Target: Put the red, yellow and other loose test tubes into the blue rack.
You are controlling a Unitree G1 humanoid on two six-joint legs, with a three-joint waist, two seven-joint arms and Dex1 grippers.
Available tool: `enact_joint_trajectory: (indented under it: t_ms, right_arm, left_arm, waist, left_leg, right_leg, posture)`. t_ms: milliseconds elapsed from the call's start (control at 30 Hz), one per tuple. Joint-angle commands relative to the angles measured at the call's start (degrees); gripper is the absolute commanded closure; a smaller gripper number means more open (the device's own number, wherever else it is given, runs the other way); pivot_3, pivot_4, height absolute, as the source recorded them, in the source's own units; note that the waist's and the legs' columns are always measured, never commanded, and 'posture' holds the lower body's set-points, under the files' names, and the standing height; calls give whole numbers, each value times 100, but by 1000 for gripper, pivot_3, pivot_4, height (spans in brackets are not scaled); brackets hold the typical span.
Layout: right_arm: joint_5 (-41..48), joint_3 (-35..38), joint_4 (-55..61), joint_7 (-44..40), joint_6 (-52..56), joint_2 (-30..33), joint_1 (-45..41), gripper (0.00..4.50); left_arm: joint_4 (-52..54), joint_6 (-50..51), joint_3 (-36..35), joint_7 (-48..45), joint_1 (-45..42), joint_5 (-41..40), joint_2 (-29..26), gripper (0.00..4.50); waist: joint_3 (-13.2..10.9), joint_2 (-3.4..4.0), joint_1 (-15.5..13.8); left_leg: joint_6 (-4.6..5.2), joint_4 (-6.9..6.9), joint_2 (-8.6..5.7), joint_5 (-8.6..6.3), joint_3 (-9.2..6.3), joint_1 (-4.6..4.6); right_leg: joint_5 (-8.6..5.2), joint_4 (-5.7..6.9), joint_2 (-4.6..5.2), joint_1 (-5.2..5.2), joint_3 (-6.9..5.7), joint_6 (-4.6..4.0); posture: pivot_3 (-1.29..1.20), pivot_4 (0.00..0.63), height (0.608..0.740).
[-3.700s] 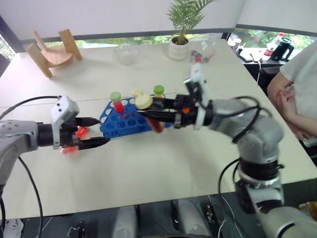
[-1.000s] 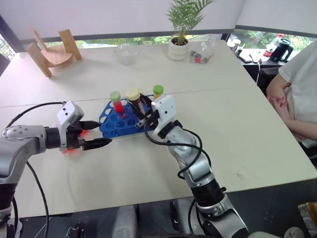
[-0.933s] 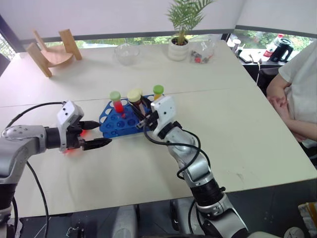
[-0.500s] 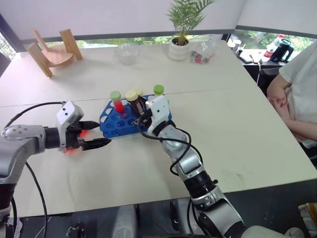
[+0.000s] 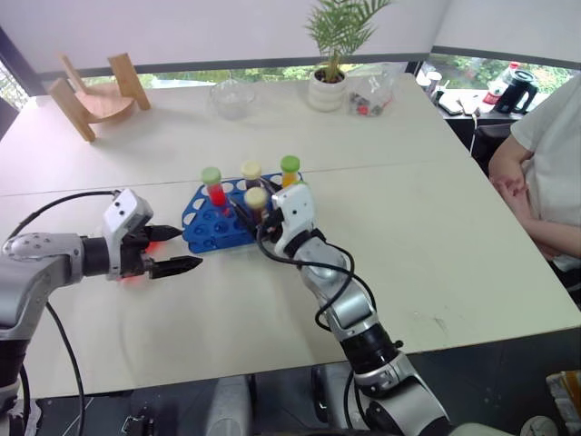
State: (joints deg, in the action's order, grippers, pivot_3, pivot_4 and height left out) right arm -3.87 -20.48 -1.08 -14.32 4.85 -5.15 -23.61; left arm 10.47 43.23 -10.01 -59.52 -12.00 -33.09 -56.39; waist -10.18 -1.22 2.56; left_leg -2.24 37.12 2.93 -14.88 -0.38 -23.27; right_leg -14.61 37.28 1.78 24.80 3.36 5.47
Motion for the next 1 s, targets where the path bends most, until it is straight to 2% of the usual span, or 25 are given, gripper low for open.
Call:
enact_joint_trajectory:
  t_ms: [33,100,200,333,400,533,600,667,733,833,1000]
  right_arm:
    - [9,-88,981,-287,168,174,-50,86]
    - [239,-35,1608,-584,575,362,-94,86]
    - [1192,295,2778,-1276,1856,810,-295,86]
    - [3258,1454,3663,-2021,3988,1739,-980,86]
    - [4225,1937,3712,-2461,4821,2372,-1320,86]
    - [5724,2405,3612,-3227,5950,3539,-1620,86]
    - [5857,2415,3573,-3511,5909,3944,-1626,86]
    - [5725,2253,3635,-3844,5681,4325,-1532,86]
    - [5549,2074,3691,-4001,5491,4568,-1436,86]
    - [5354,1937,3678,-3817,5279,4625,-1308,86]
    - [5289,1898,3654,-3521,5147,4567,-1338,86]
  left_arm:
    - [-135,-115,-227,98,-286,70,-78,0]
    - [-230,-81,-258,185,-467,163,-211,0]
    - [-460,411,-244,88,-846,146,-698,0]
    - [-915,936,692,-315,-1507,696,-1679,0]
    - [-1192,1349,1324,-457,-2128,969,-1805,0]
    - [-1834,2228,2616,-839,-3484,1472,-1482,0]
    - [-2399,2506,3295,-848,-4087,1894,-1125,0]
    - [-3011,2261,3797,-893,-4468,2367,-832,0]
    - [-3537,2163,4008,-932,-4742,2610,-594,0]
    - [-4351,2055,4231,-911,-4978,2901,-103,0]
    - [-4828,1922,4340,-1100,-4980,3161,292,0]
  waist:
    - [0,0,0]
    - [0,-3,-6]
    - [-1,-4,-4]
    - [-11,-12,-5]
    - [-12,-8,-29]
    - [-18,-3,-155]
    - [-18,-4,-166]
    - [-18,-6,-163]
    - [-19,-7,-142]
    - [-20,-10,-135]
    - [-24,-15,-147]
  left_leg:
    - [0,0,0,0,0,0]
    - [0,1,0,0,-3,0]
    - [0,3,0,0,-3,-1]
    - [0,3,0,0,-6,0]
    - [1,-1,0,0,-1,4]
    - [3,1,-1,-1,-5,6]
    - [6,2,-1,-3,-6,1]
    - [10,4,-1,-5,-6,-1]
    - [10,5,-1,-5,-8,-4]
    - [14,5,0,-7,-9,-10]
    - [14,7,0,-7,-10,-16]
  right_leg:
    - [0,0,0,0,0,0]
    - [0,2,-1,0,-2,1]
    - [0,2,-1,0,-2,1]
    - [0,1,-2,-3,-4,0]
    - [0,-4,-2,-6,-3,0]
    - [-10,-8,-4,-12,-8,-17]
    - [-11,-10,-7,-12,-8,-18]
    - [-11,-10,-9,-9,-8,-15]
    - [-5,-10,-11,-5,-7,-4]
    - [-5,-8,-15,5,-6,-5]
    - [-6,-6,-14,9,-6,-6]
  posture:
    - [0,150,740]
    - [0,150,740]
    - [0,150,740]
    - [0,150,740]
    - [0,150,740]
    - [0,150,740]
    - [0,150,740]
    - [0,150,740]
    - [0,150,740]
    - [0,150,740]
    - [0,150,740]
